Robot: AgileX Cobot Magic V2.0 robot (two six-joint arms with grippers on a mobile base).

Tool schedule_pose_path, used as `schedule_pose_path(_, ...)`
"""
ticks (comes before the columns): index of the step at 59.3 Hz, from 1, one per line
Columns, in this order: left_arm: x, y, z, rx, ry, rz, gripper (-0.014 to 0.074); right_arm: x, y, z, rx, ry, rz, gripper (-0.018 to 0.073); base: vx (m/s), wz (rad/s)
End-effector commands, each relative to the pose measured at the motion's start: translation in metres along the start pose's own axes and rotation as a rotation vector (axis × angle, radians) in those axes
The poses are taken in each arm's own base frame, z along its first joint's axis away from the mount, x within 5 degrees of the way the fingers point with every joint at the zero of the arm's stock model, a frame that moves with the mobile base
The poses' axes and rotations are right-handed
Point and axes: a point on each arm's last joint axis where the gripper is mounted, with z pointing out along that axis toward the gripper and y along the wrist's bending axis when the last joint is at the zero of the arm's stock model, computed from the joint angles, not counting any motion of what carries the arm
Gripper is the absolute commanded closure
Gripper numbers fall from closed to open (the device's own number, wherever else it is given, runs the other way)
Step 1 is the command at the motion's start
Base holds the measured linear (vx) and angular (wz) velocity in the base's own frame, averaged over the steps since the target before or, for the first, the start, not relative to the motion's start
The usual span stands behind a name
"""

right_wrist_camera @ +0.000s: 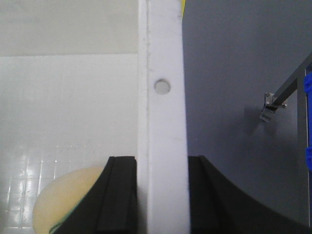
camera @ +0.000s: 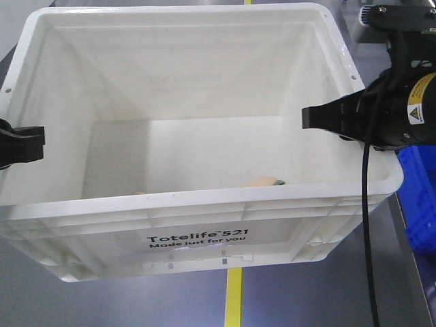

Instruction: Place moving items into box and shelve

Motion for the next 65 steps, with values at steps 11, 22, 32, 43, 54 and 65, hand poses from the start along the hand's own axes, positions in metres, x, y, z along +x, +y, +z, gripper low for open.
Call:
schedule_pose_path(11,-0.0275,-0.0100,-0.0204,0.108,-0.251,0.016,0.0582,-0.0215,-0.0005,-0.0175,-0.046,-0.191,-0.034,0.0461,0.47,-0.13)
schedule_pose_path(22,-0.0275,-0.0100,-0.0204,0.108,-0.251,0.016,0.0582,-0.0215,-0.0005,-0.0175,-0.045,-0.190,-0.034,0.0461,0.47,-0.15)
schedule_pose_path(32,-0.0275,-0.0100,-0.0204,0.108,-0.251,0.016,0.0582,-0.0215,-0.0005,-0.0175,-0.045,-0.190,-0.034,0.0461,0.47,-0.14)
schedule_pose_path(43,-0.0275,-0.0100,-0.0204,0.108,-0.251,0.016,0.0582,-0.0215,-0.0005,-0.0175,-0.045,-0.190,-0.034,0.0461,0.47,-0.10)
schedule_pose_path(54,-0.0275,-0.0100,-0.0204,0.108,-0.251,0.016,0.0582,-0.0215,-0.0005,-0.0175,-0.045,-0.190,-0.034,0.0461,0.47,-0.04)
schedule_pose_path(65,-0.0275,-0.0100,-0.0204,0.108,-0.251,0.016,0.0582,-0.0215,-0.0005,-0.0175,-0.045,-0.190,-0.034,0.0461,0.46,-0.01)
